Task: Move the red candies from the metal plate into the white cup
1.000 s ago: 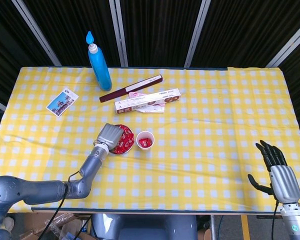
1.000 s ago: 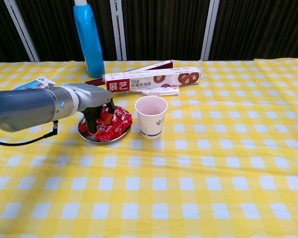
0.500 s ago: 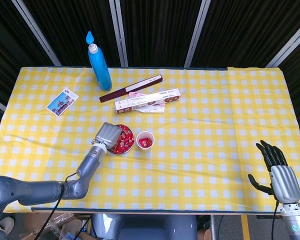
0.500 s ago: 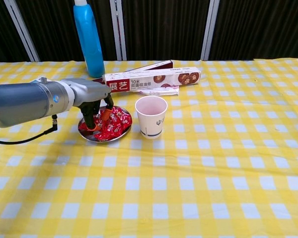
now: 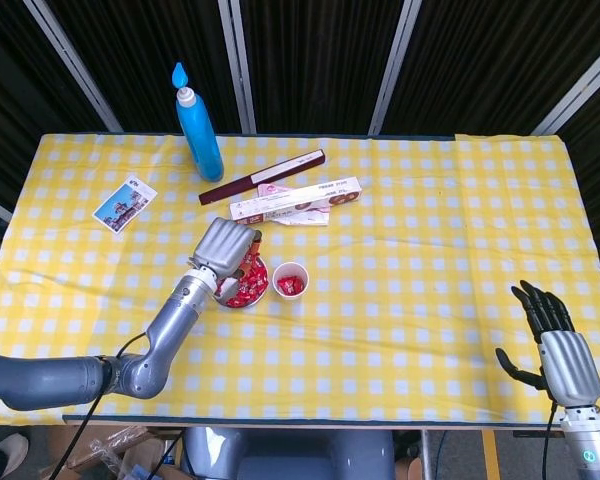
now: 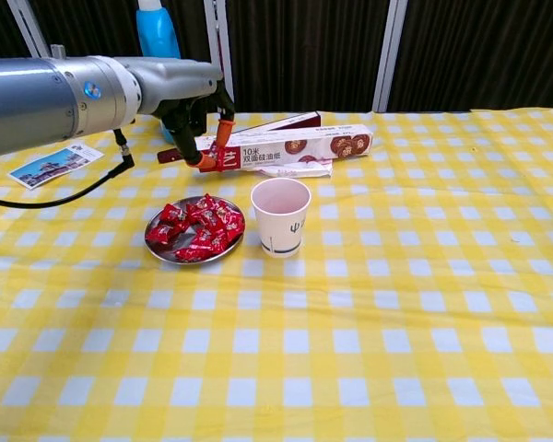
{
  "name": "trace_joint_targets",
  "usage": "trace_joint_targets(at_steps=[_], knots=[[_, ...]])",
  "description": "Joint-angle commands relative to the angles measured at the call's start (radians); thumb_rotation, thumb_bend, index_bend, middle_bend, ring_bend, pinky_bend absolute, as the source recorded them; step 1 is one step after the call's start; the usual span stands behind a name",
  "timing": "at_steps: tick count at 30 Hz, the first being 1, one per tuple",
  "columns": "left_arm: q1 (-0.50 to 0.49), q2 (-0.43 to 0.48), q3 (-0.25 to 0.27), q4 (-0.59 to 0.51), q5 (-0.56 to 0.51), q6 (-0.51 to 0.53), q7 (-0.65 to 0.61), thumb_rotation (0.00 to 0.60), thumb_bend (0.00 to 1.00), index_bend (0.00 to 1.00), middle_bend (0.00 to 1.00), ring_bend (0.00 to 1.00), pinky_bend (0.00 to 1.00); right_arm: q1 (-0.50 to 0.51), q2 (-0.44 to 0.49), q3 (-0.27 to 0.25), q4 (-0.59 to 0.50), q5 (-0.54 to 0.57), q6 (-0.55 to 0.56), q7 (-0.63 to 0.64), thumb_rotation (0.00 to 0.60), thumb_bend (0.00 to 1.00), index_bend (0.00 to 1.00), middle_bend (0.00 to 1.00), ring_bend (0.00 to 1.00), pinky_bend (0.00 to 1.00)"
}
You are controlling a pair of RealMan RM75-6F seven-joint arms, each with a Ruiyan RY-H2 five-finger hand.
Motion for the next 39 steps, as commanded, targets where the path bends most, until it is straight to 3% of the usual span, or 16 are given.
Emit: trace_joint_targets(at_steps=[1,12,16,19,22,32,39], knots=[[-0.011,-0.025,-0.010,0.007,0.019,0.003,-0.012,0.600,0.49,0.59,0.97,0.99,1.00,0.000,0.000,0.000,0.000,0.000,0.000,0.001,0.600,0.39,0.00,0.00,0.00,0.00],[-0.075,-0.155,-0.015,0.100,-0.001,-0.025,0.025,0.600,0.44,0.57,0.96,0.99,1.00,0.001,0.004,0.001,0.000,-0.001,-0.002,0.011,0.600,0.39,0.00,0.00,0.00,0.00],[-0.092,-0.185,-0.015,0.129,-0.018,-0.037,0.039,0.600,0.39,0.55,0.96,0.98,1.00,0.002,0.006,0.000,-0.001,-0.002,-0.003,0.015,0.600,0.39,0.00,0.00,0.00,0.00],[-0.097,-0.193,-0.015,0.135,-0.029,-0.039,0.047,0.600,0.30,0.50,0.95,0.98,1.00,0.002,0.007,0.001,-0.001,-0.001,-0.003,0.017,0.600,0.39,0.00,0.00,0.00,0.00],[-0.095,-0.185,-0.014,0.127,-0.035,-0.032,0.050,0.600,0.25,0.48,0.95,0.98,1.00,0.001,0.007,0.001,-0.001,-0.001,-0.001,0.017,0.600,0.39,0.00,0.00,0.00,0.00],[-0.048,-0.098,-0.009,0.073,-0.033,-0.001,0.023,0.600,0.25,0.46,0.95,0.98,1.00,-0.001,0.004,-0.001,-0.001,-0.003,0.002,0.008,0.600,0.39,0.00,0.00,0.00,0.00],[-0.008,-0.034,0.041,0.051,-0.072,-0.006,0.037,0.600,0.25,0.46,0.95,0.98,1.00,-0.001,0.003,-0.002,-0.002,-0.002,0.000,0.003,0.600,0.39,0.00,0.00,0.00,0.00]])
